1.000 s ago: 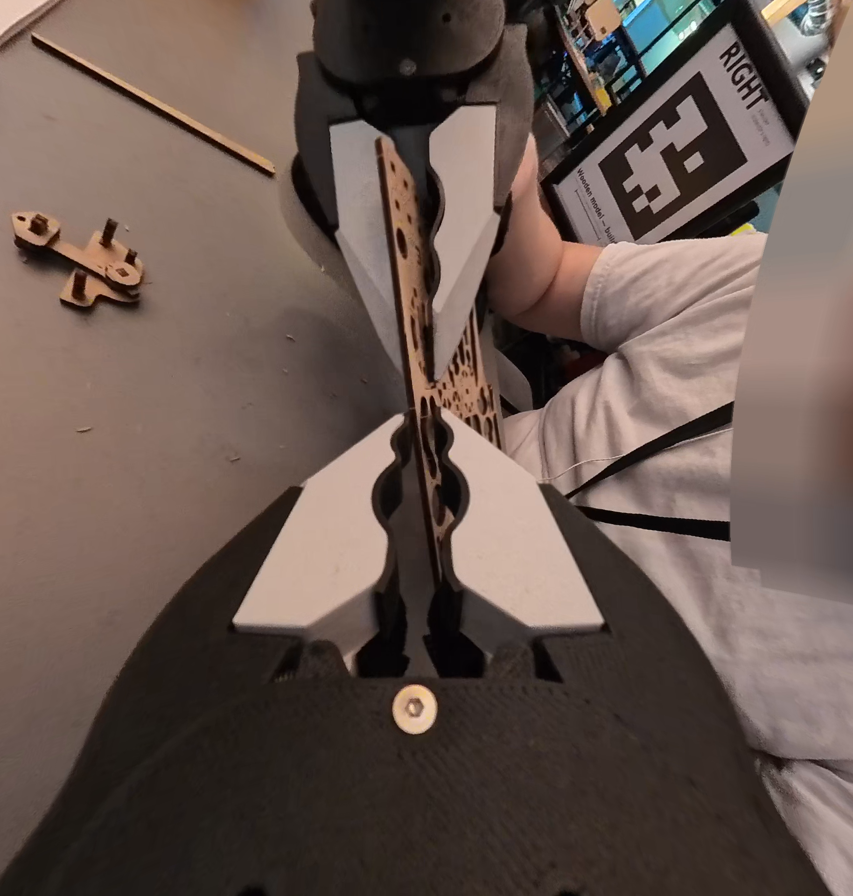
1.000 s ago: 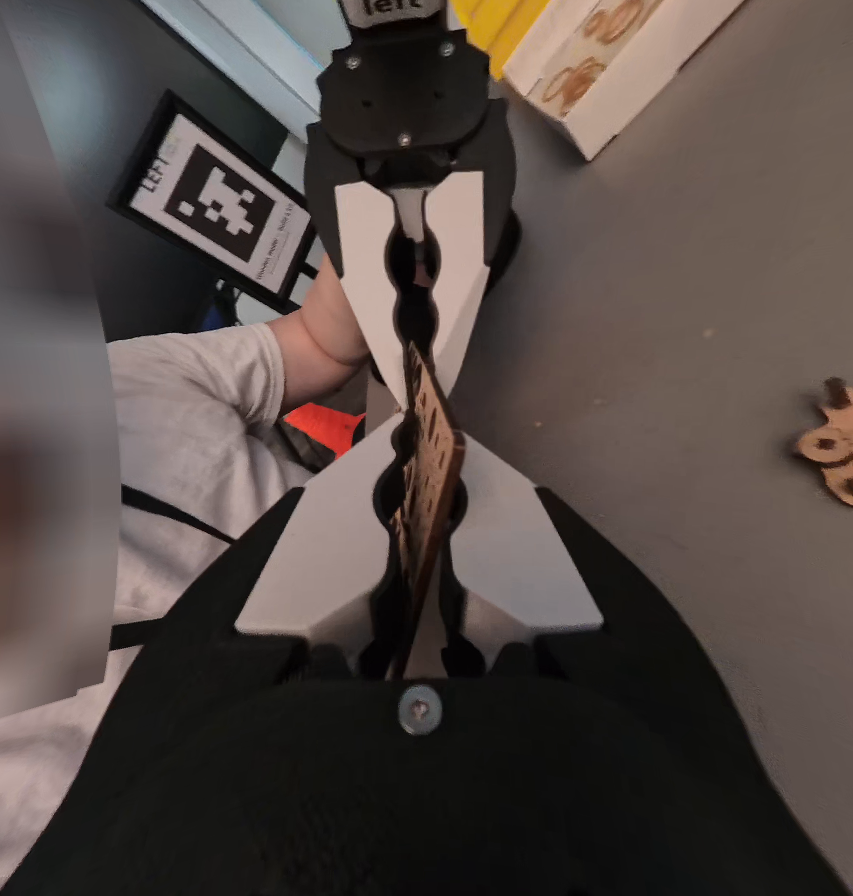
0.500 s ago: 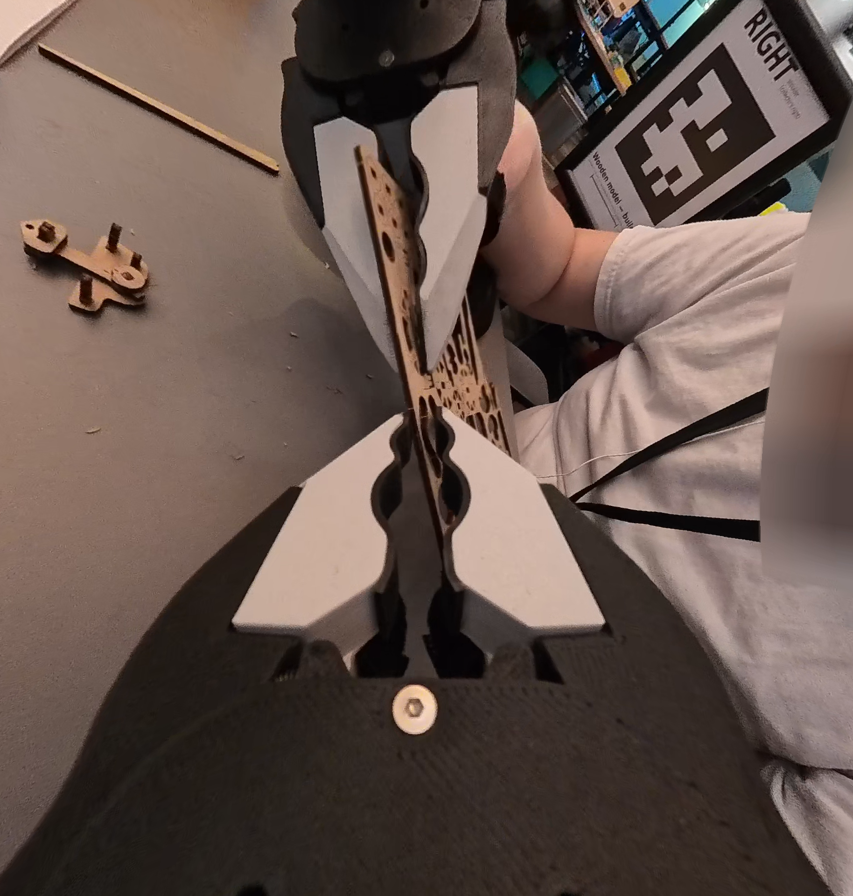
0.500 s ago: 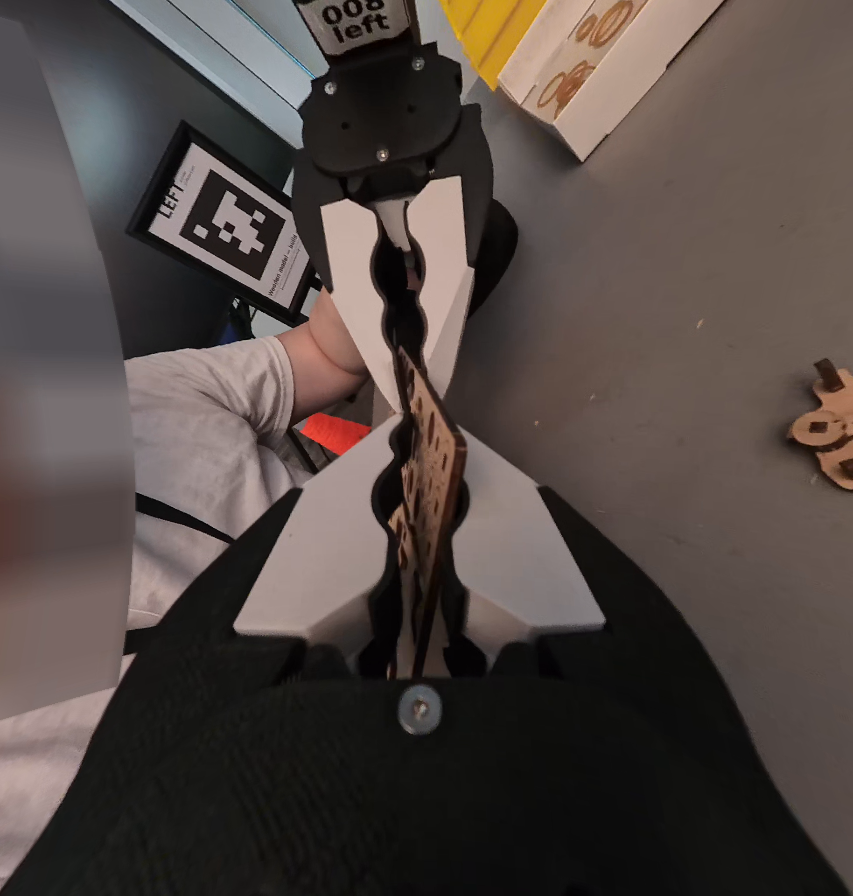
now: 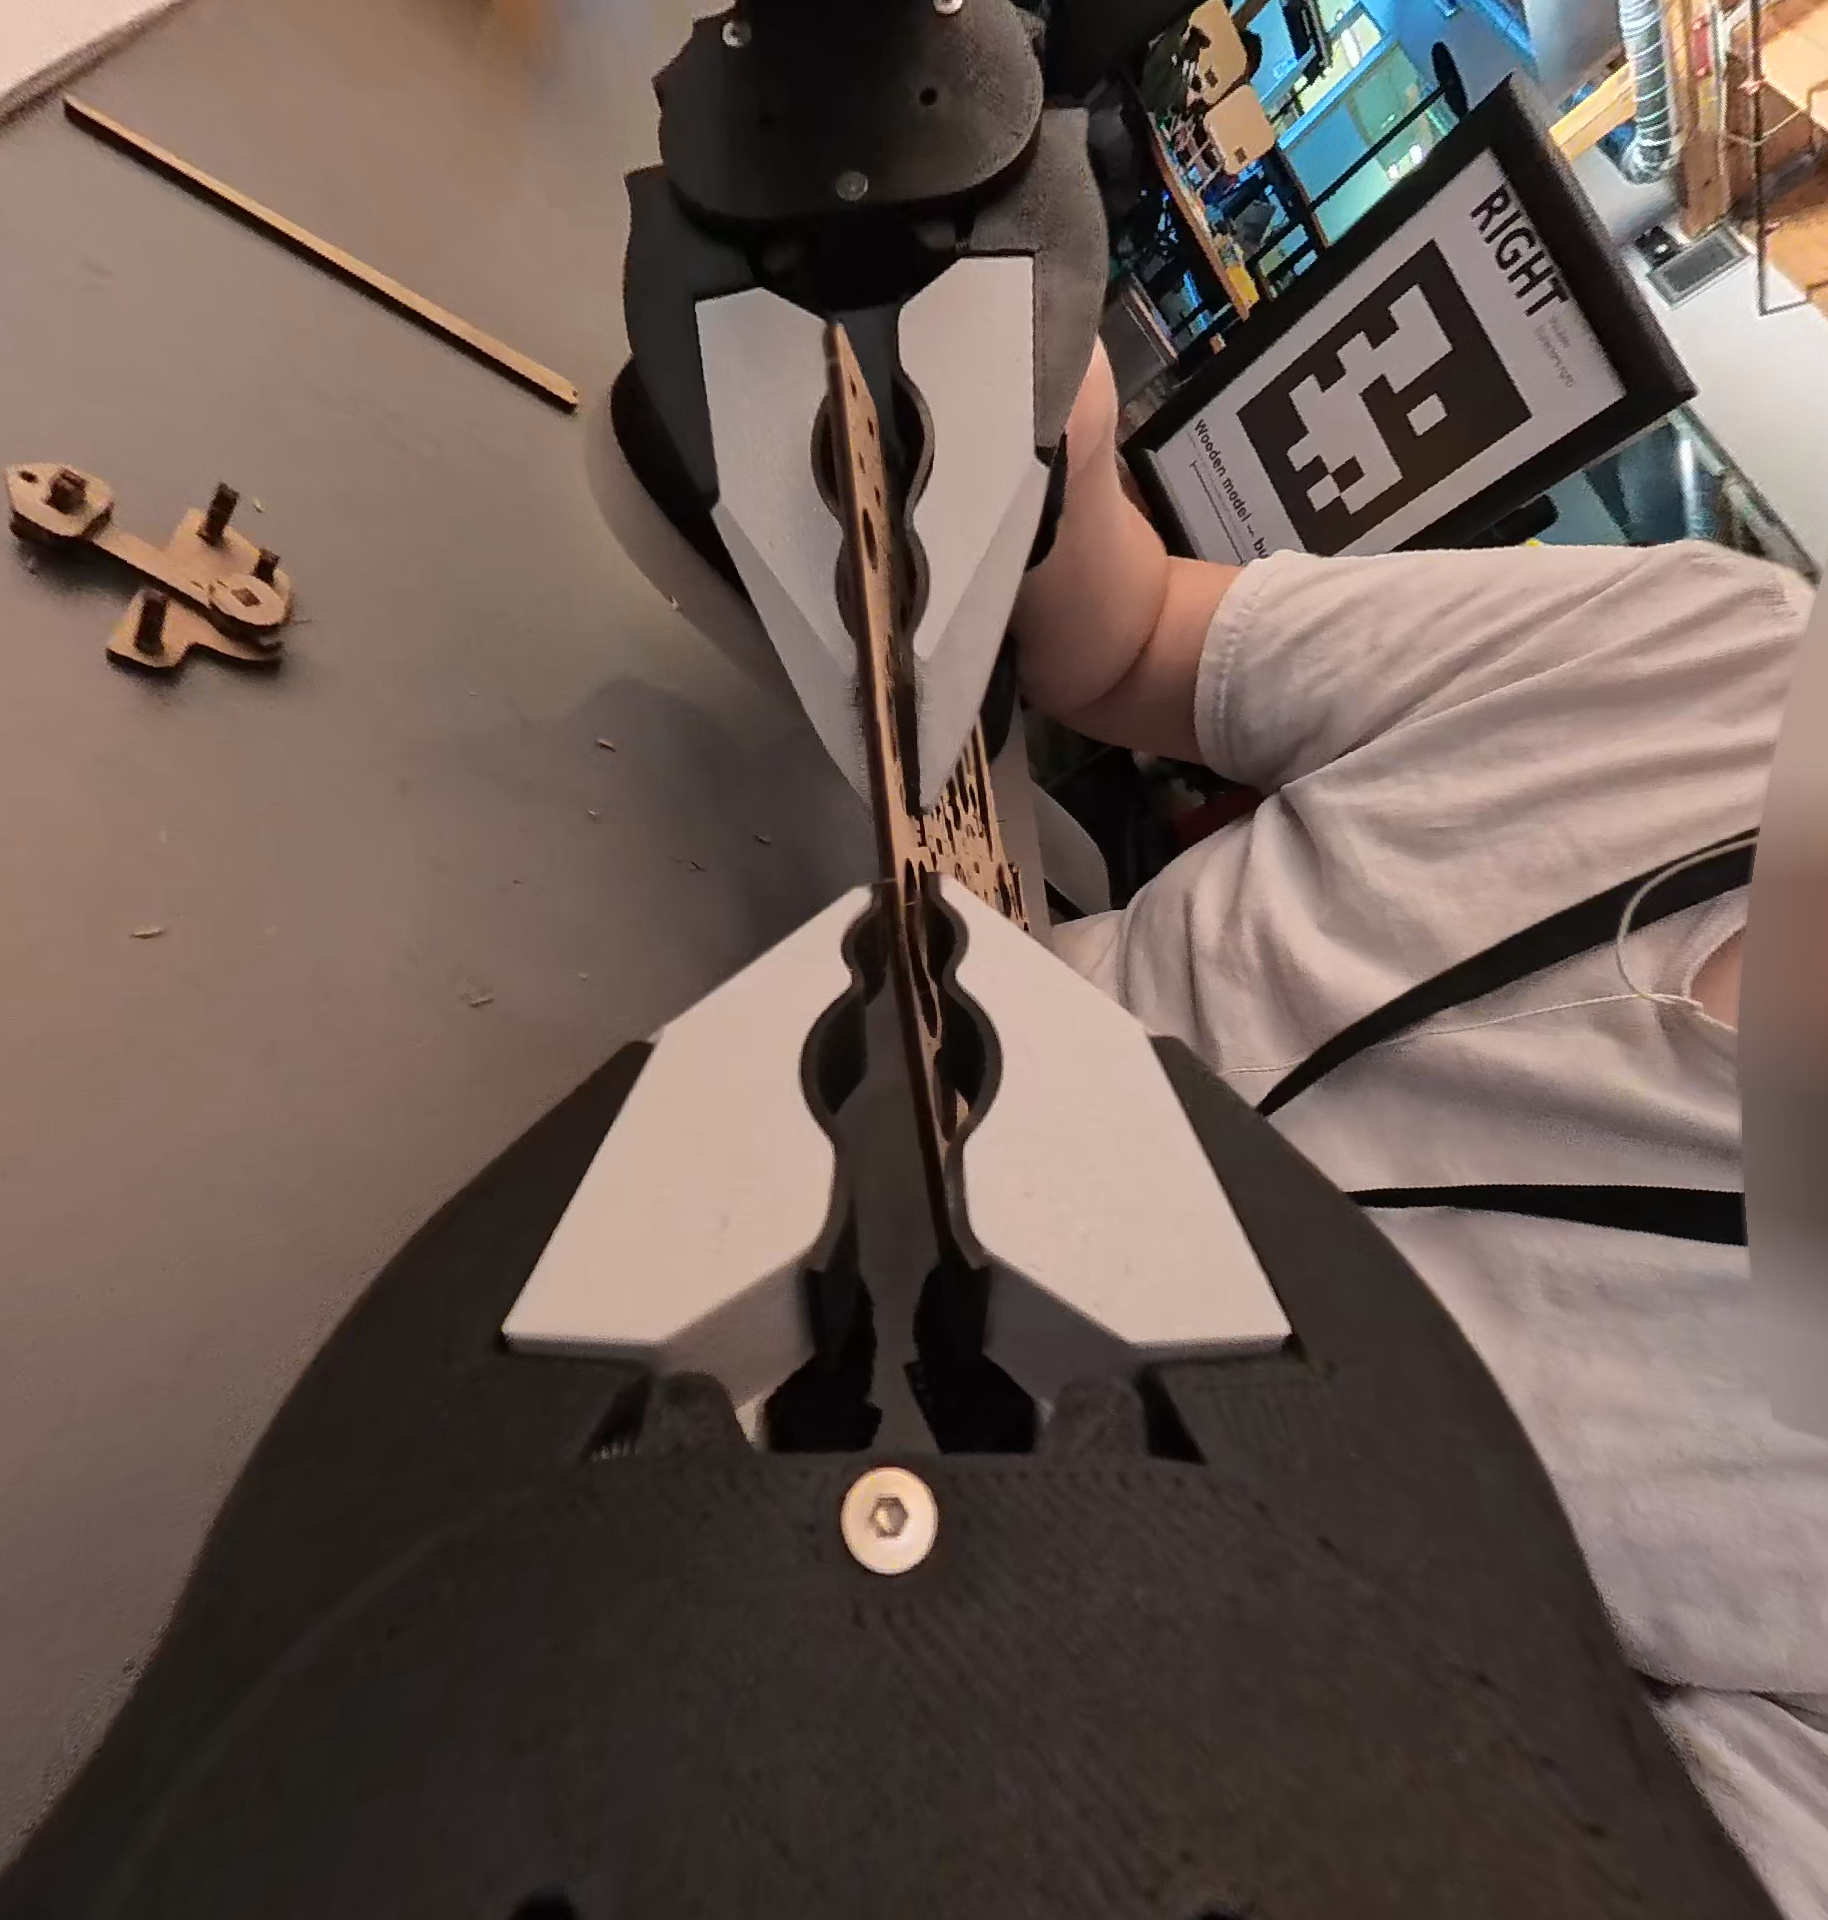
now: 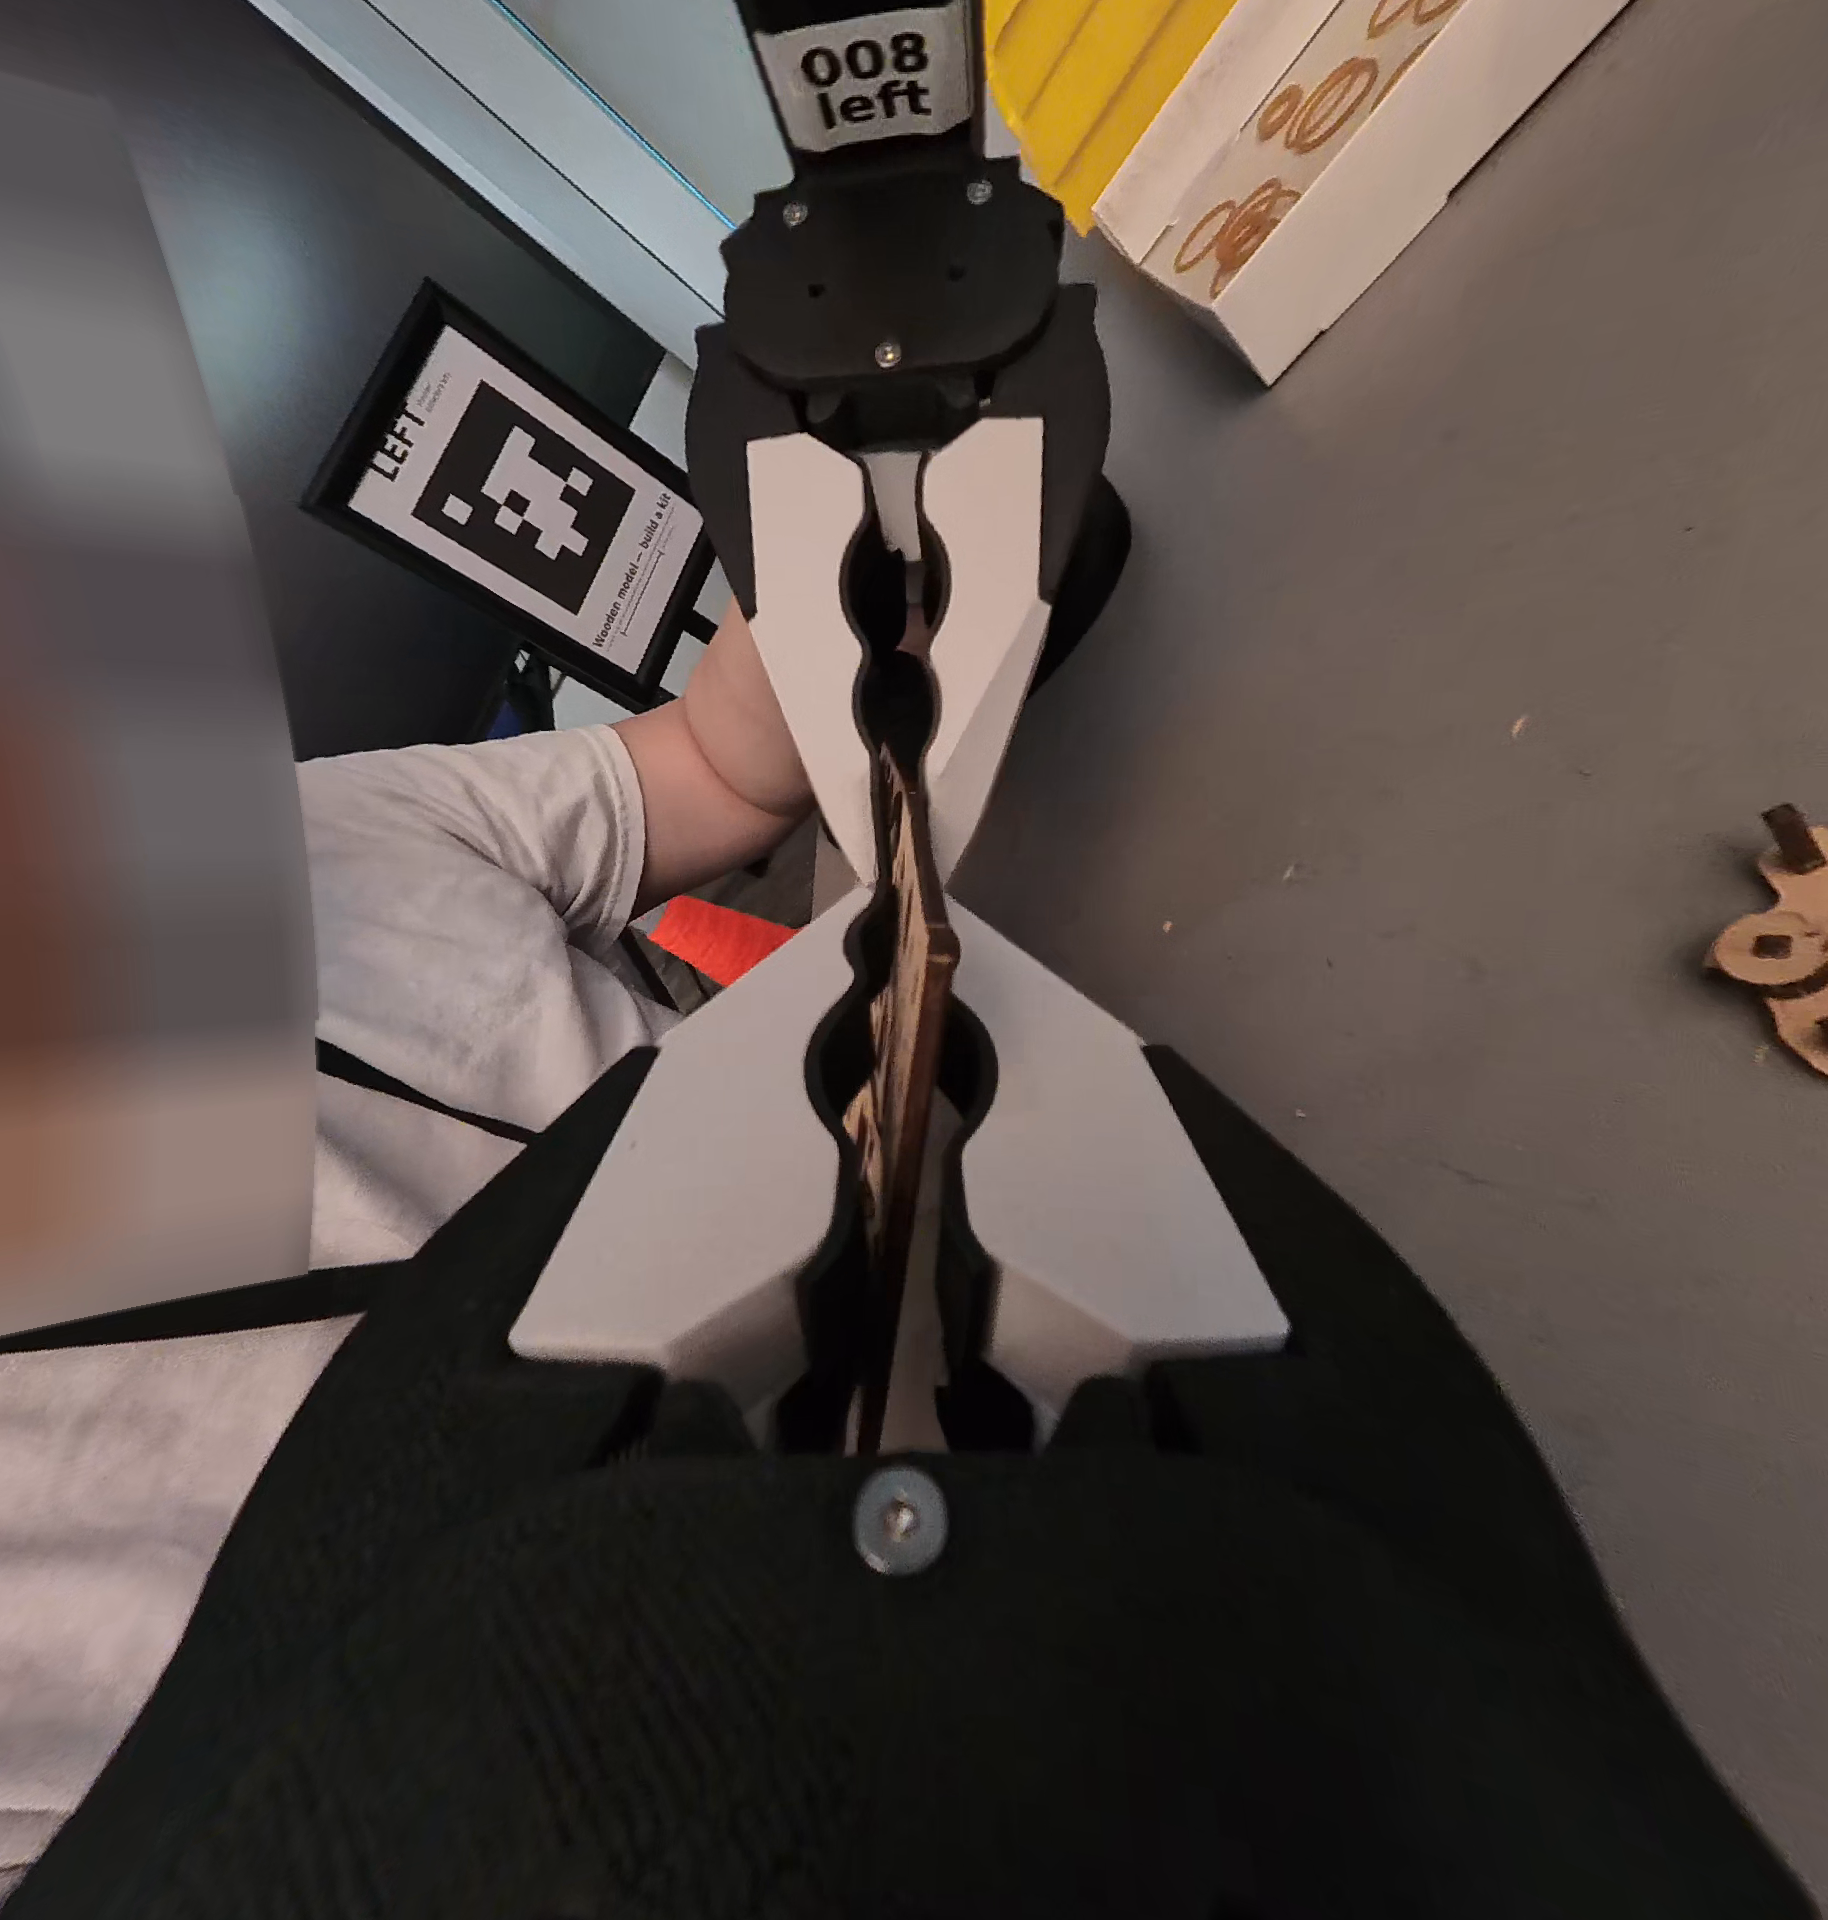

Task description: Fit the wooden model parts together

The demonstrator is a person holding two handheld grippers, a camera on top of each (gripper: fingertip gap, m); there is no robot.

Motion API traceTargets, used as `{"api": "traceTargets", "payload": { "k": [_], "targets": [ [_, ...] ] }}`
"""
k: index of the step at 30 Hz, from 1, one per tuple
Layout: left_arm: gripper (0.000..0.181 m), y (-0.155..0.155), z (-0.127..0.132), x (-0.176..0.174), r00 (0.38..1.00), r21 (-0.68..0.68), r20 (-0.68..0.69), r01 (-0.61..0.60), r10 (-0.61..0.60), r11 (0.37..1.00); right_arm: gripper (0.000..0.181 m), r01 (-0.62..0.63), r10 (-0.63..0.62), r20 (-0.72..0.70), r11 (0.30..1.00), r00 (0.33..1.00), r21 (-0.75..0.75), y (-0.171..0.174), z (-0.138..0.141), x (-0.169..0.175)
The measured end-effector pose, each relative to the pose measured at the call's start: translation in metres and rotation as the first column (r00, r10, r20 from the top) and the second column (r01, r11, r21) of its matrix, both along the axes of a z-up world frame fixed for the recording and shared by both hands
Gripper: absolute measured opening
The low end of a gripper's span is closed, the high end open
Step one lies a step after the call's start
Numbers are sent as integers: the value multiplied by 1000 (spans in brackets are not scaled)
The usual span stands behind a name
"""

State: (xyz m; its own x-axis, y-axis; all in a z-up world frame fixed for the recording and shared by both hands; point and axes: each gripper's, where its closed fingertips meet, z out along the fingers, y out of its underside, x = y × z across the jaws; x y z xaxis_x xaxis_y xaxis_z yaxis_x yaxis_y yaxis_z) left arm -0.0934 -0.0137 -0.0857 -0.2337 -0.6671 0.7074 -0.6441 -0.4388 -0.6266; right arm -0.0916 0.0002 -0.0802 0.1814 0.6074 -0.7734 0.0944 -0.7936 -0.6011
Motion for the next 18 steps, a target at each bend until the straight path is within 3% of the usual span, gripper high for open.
{"api": "traceTargets", "payload": {
  "k": [14, 17, 18],
  "targets": [
    [3, 1, 3, 1, 997, 20, -37, -71, 72, 997, 0, -3, 3, 11, 1000, 1000, 4, 1, 0, 1],
    [3, 0, 2, 1, 996, 40, -47, -80, 82, 996, 0, 8, -9, 43, 1000, 999, 17, 2, -3, 1],
    [2, -2, 5, 2, 996, 8, -43, -78, 79, 997, 1, 32, -39, 113, 998, 993, 59, 8, -12, 4]
  ]
}}
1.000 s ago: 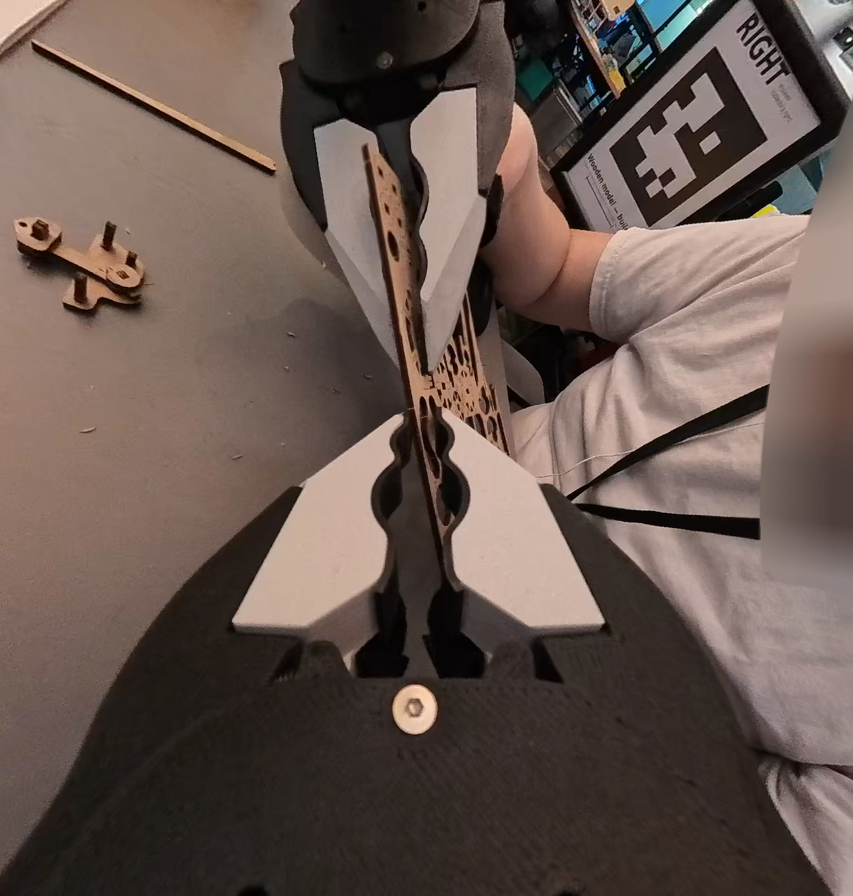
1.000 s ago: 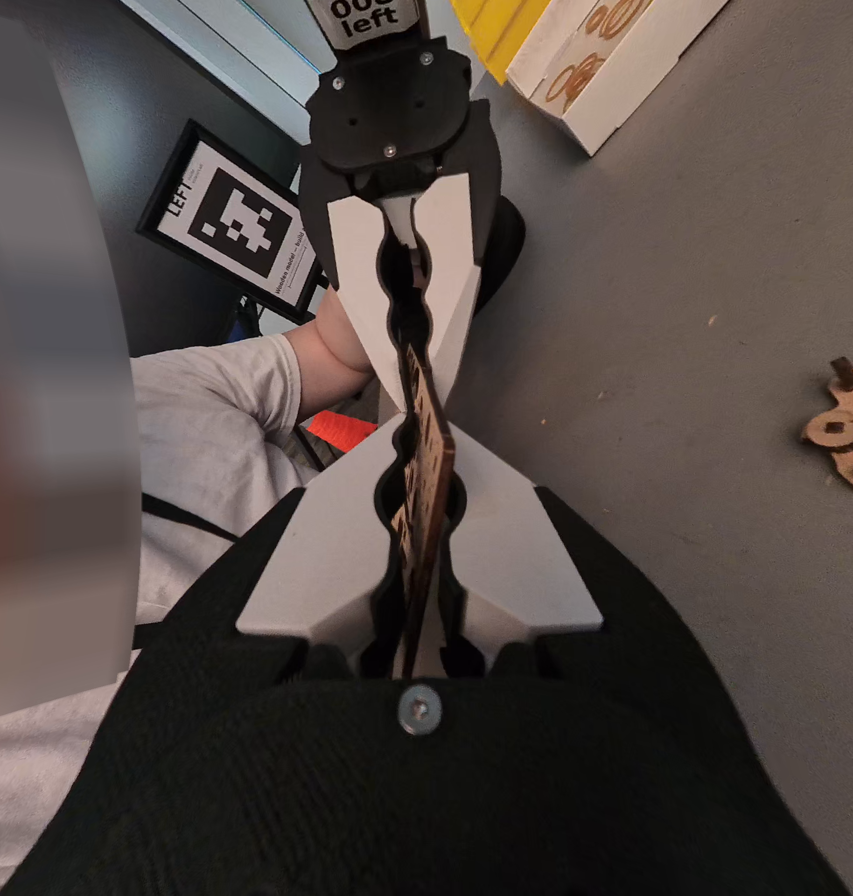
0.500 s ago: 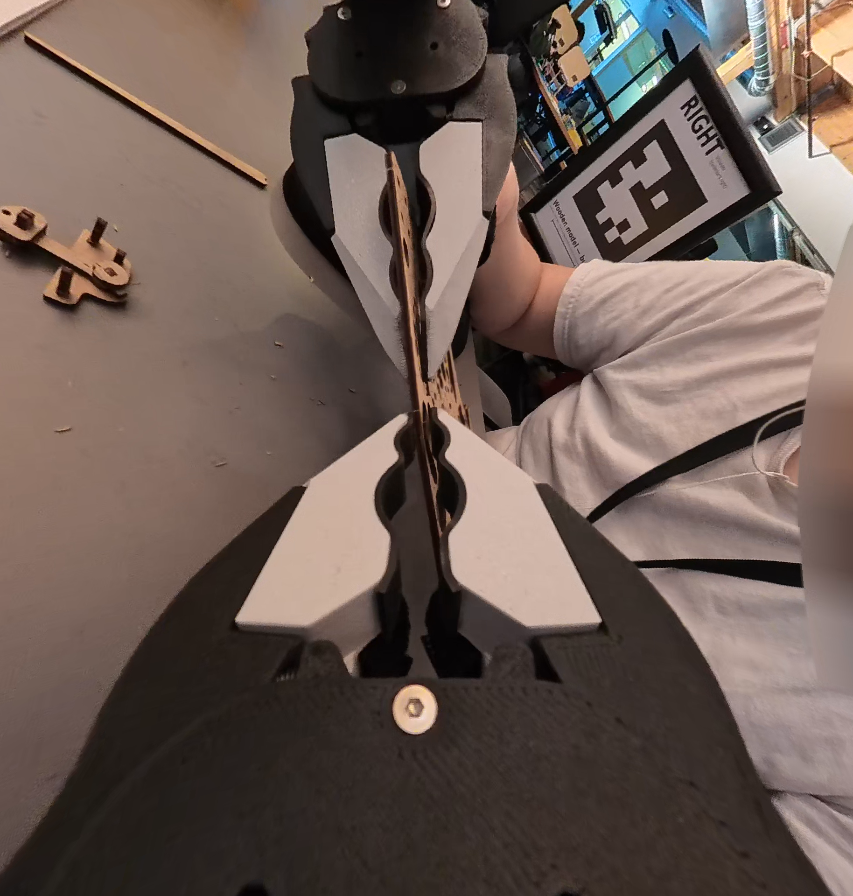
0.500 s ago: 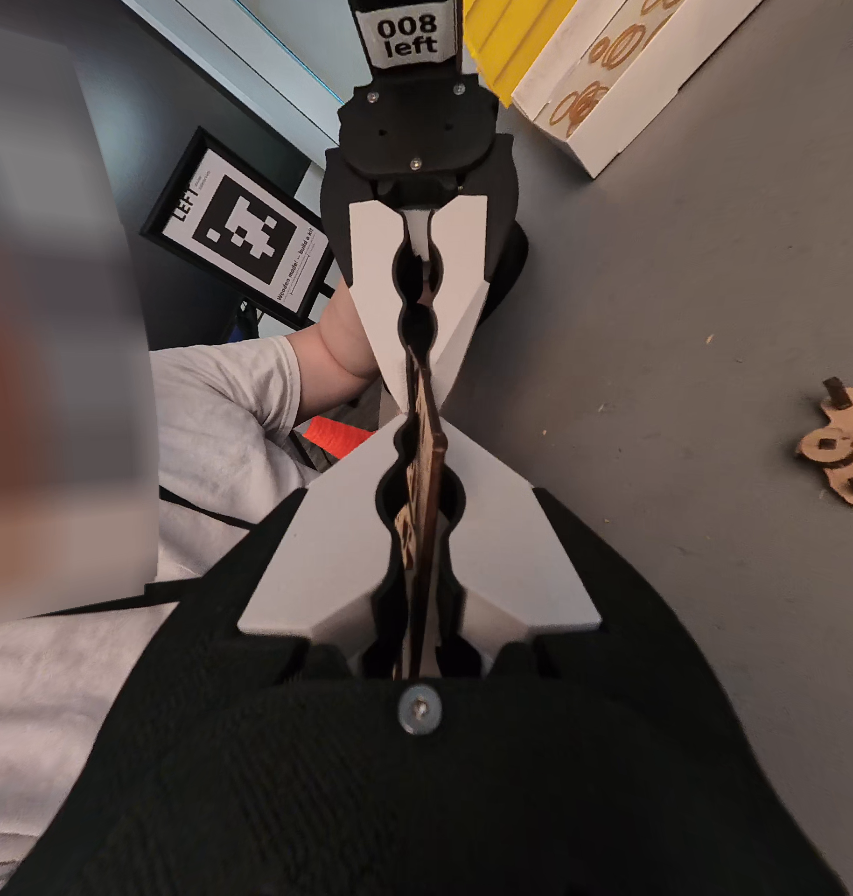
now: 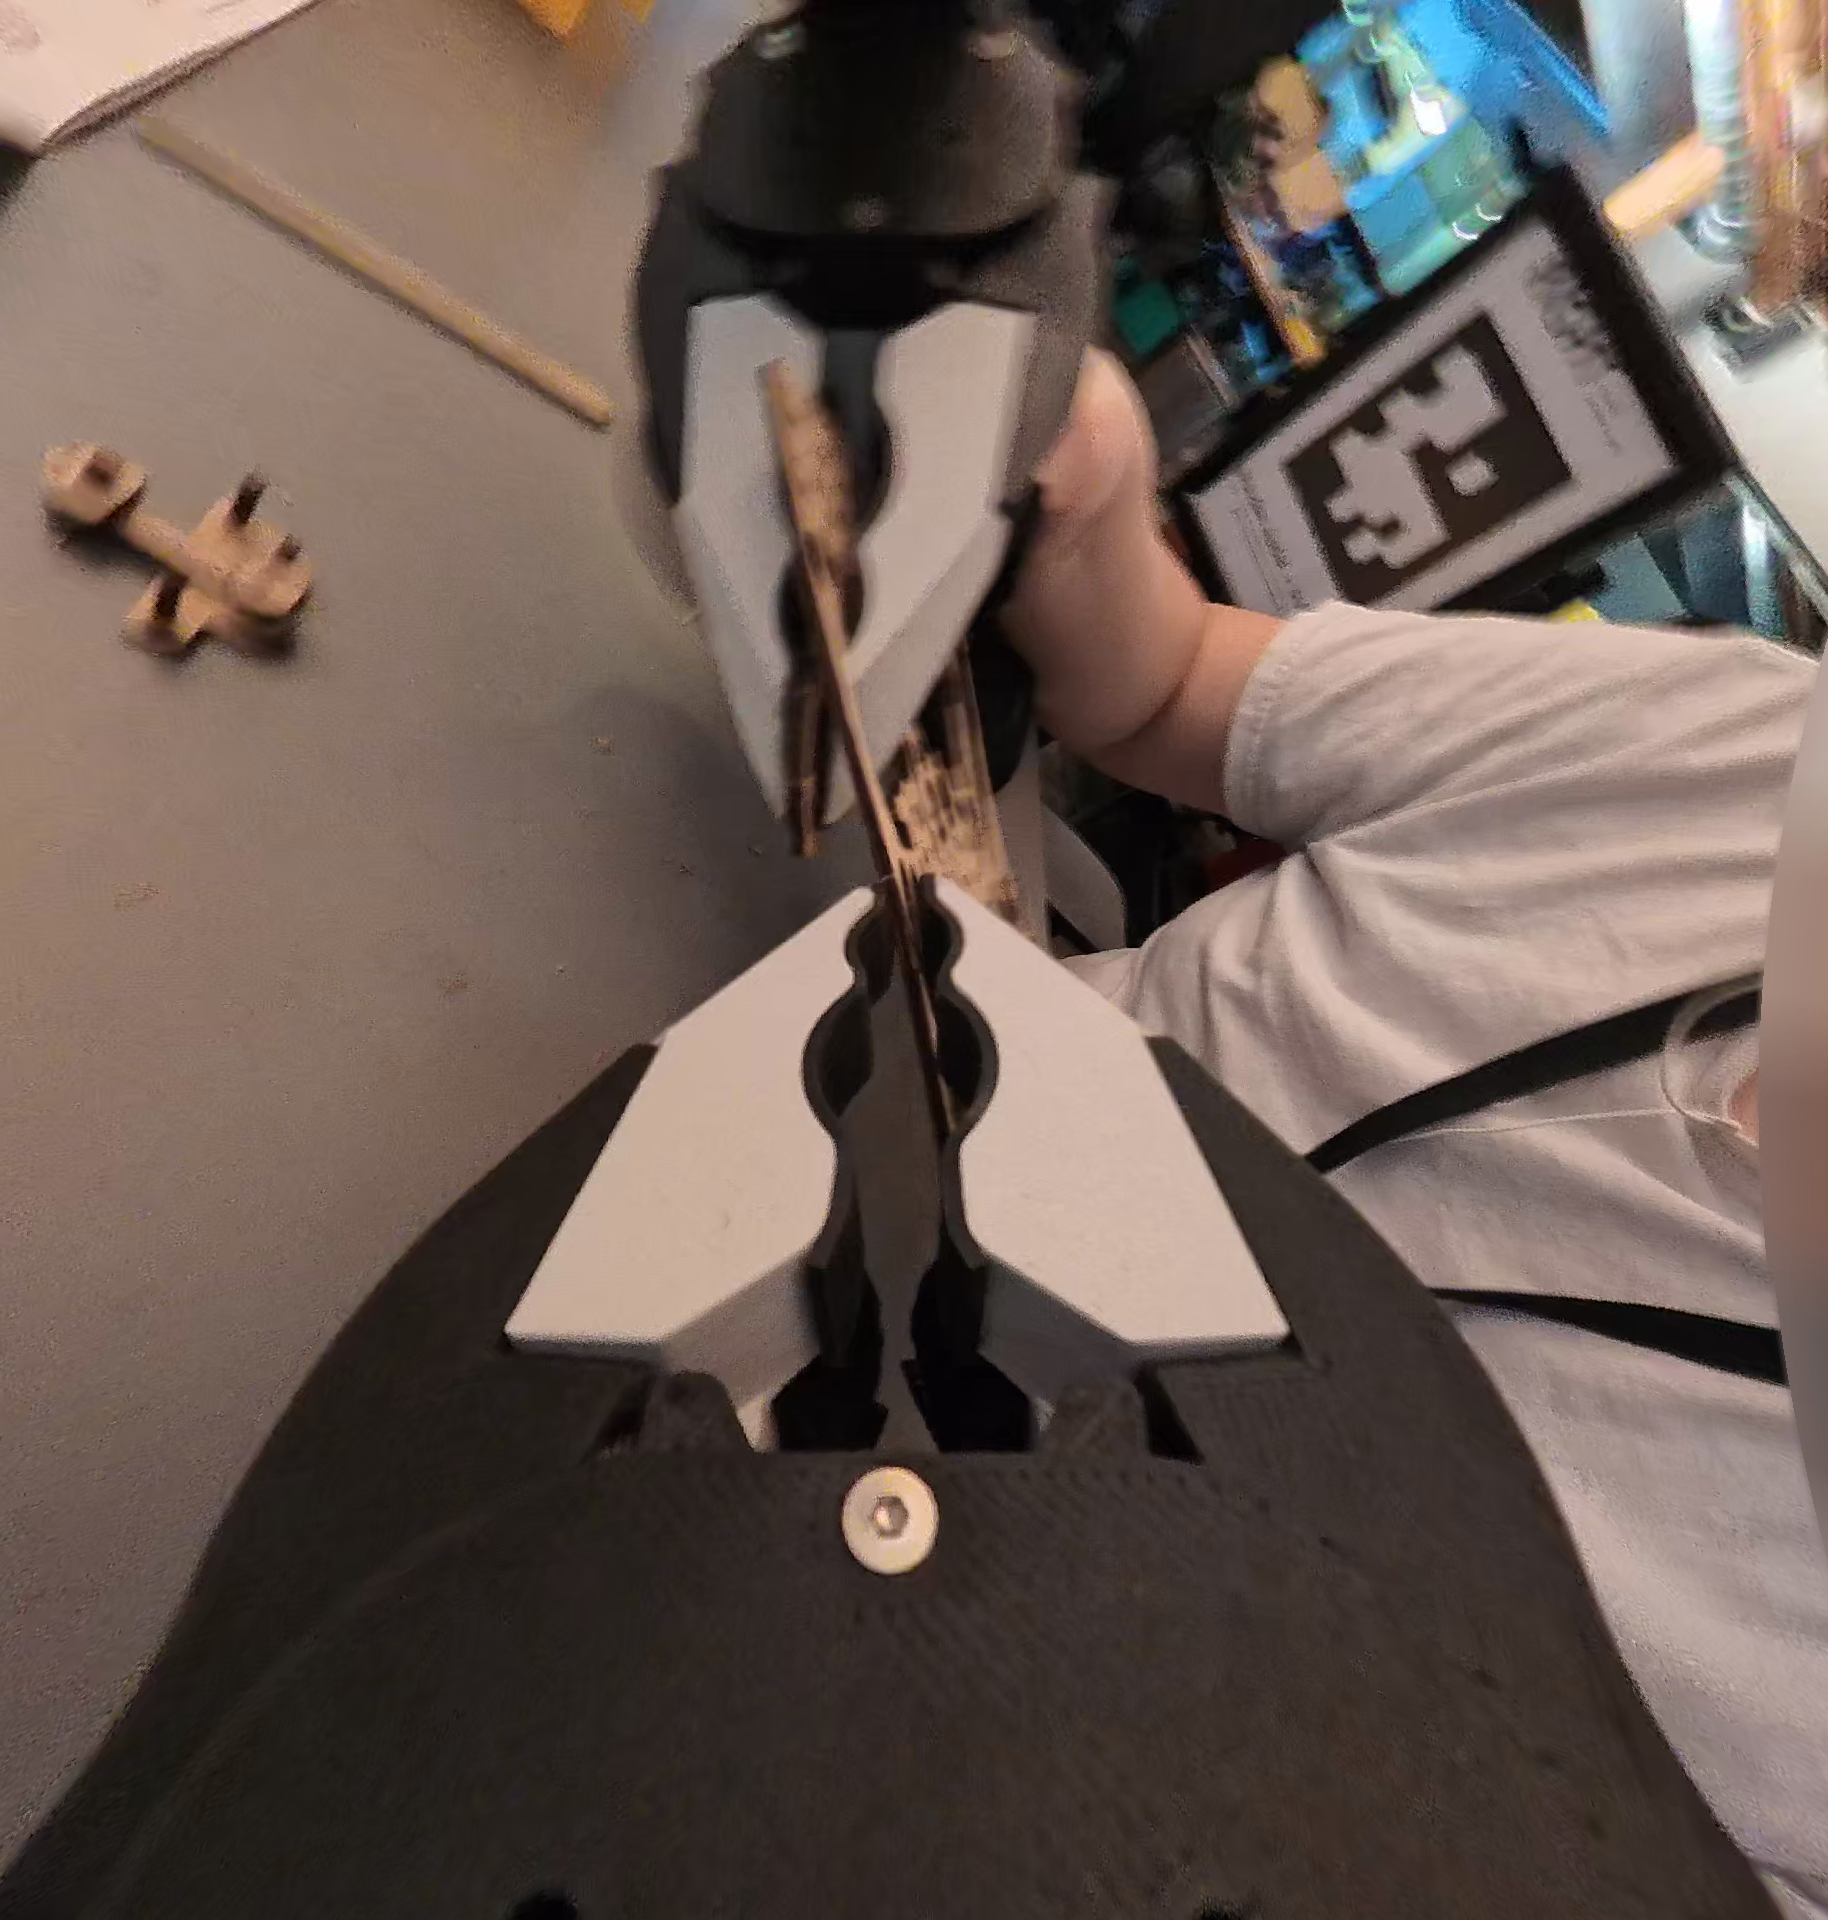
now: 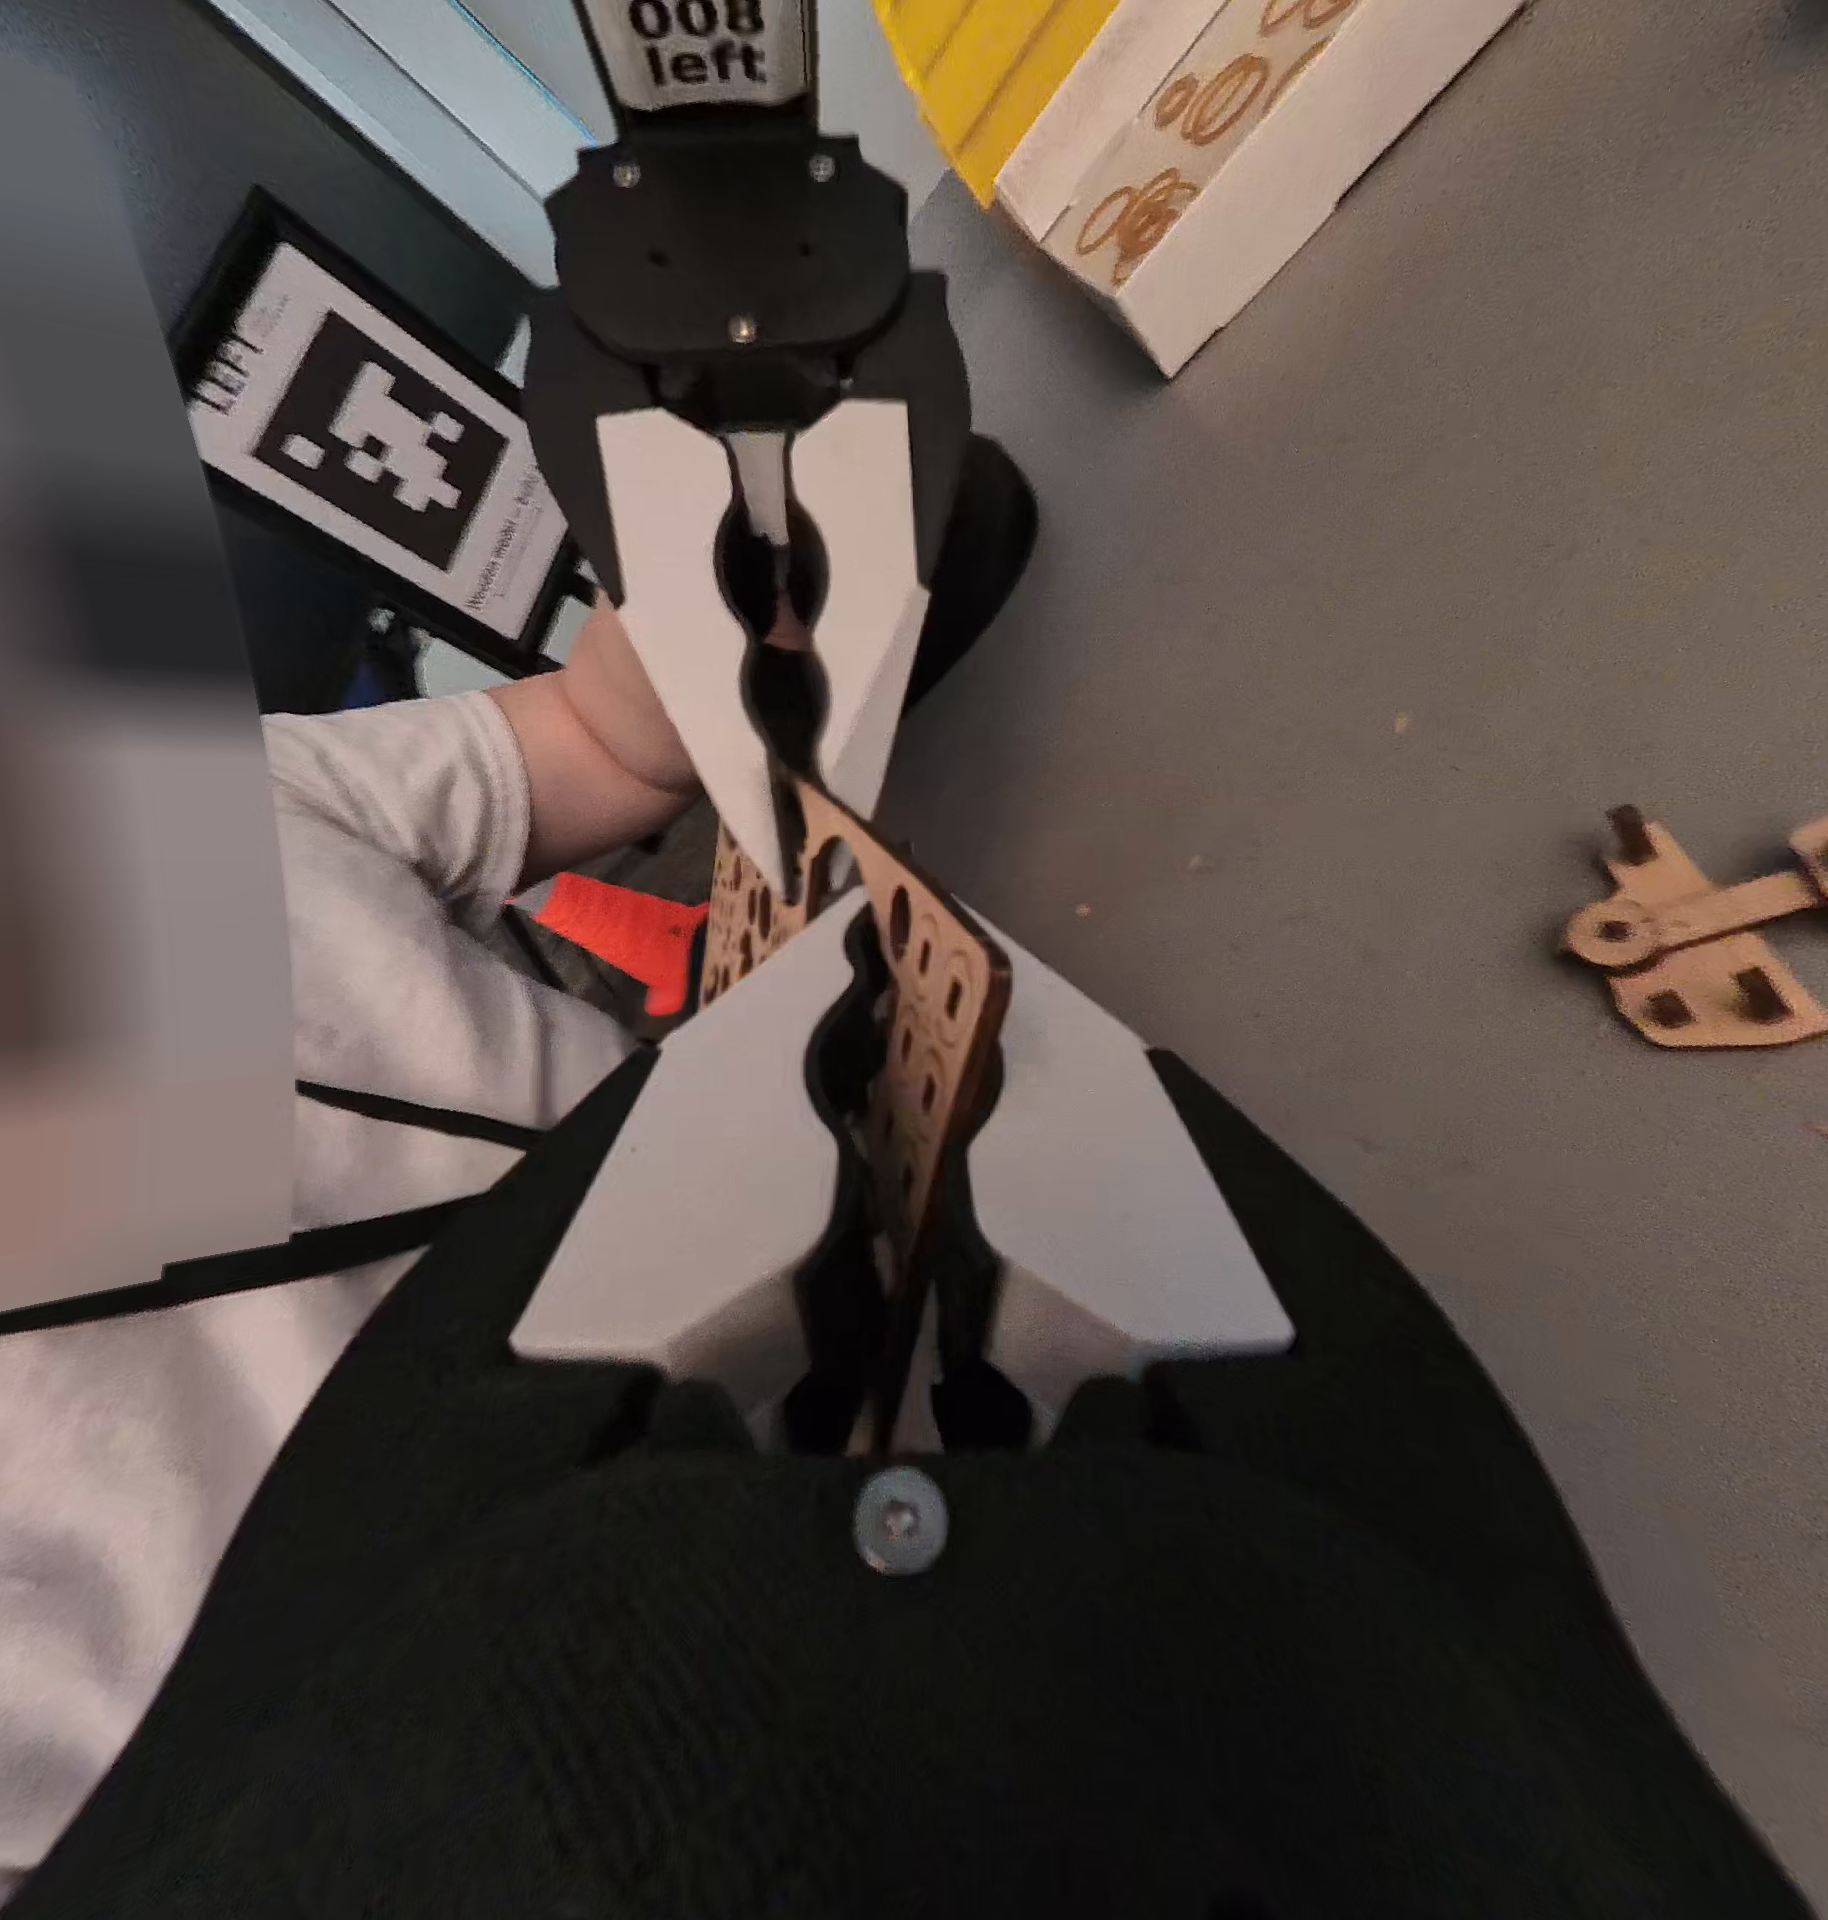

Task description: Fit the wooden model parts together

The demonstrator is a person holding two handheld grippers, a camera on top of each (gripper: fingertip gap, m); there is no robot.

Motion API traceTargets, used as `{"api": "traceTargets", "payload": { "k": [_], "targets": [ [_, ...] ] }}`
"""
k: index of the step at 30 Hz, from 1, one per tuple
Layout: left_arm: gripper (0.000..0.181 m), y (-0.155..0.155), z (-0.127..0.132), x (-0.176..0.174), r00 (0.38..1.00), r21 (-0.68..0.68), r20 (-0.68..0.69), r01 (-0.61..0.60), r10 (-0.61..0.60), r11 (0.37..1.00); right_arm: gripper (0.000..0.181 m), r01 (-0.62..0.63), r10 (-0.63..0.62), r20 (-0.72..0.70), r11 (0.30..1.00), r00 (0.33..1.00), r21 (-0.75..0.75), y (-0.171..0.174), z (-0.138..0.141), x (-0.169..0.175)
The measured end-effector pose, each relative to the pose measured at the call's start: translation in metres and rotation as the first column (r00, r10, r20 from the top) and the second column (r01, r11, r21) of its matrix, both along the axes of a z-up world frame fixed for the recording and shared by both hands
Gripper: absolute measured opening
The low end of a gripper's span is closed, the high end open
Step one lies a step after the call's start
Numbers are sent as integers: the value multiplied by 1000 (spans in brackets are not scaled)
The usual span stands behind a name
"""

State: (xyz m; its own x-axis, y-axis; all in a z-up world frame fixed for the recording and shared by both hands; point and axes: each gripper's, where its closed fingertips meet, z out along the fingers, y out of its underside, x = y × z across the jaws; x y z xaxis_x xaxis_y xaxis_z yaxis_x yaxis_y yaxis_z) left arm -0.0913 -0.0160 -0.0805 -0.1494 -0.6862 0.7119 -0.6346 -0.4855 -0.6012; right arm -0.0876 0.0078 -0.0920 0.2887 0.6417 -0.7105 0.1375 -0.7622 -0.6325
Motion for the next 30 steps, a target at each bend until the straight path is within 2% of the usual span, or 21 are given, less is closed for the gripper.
{"api": "traceTargets", "payload": {
  "k": [2, 4, 19, 27, 30],
  "targets": [
    [3, 0, -6, -1, 1000, 22, -14, 14, -14, 1000, 0, -7, 7, 8, 1000, 1000, 0, -2, 0, 0],
    [2, -1, -2, -1, 999, -29, -1, 36, -36, 999, 1, -33, 33, 3, 999, 999, 35, -5, 5, -1],
    [4, 9, -3, -5, 1000, -7, 10, 3, -3, 1000, 14, 16, -18, 28, 996, 999, 86, 4, 7, 10],
    [4, 12, 0, -8, 1000, -6, 21, -9, 9, 1000, 11, 38, -40, 17, 994, 999, 103, 4, 16, 19],
    [5, 13, 0, -8, 1000, 32, 17, -10, 9, 999, 7, 50, -49, -7, 996, 999, 72, 5, 17, 18]
  ]
}}
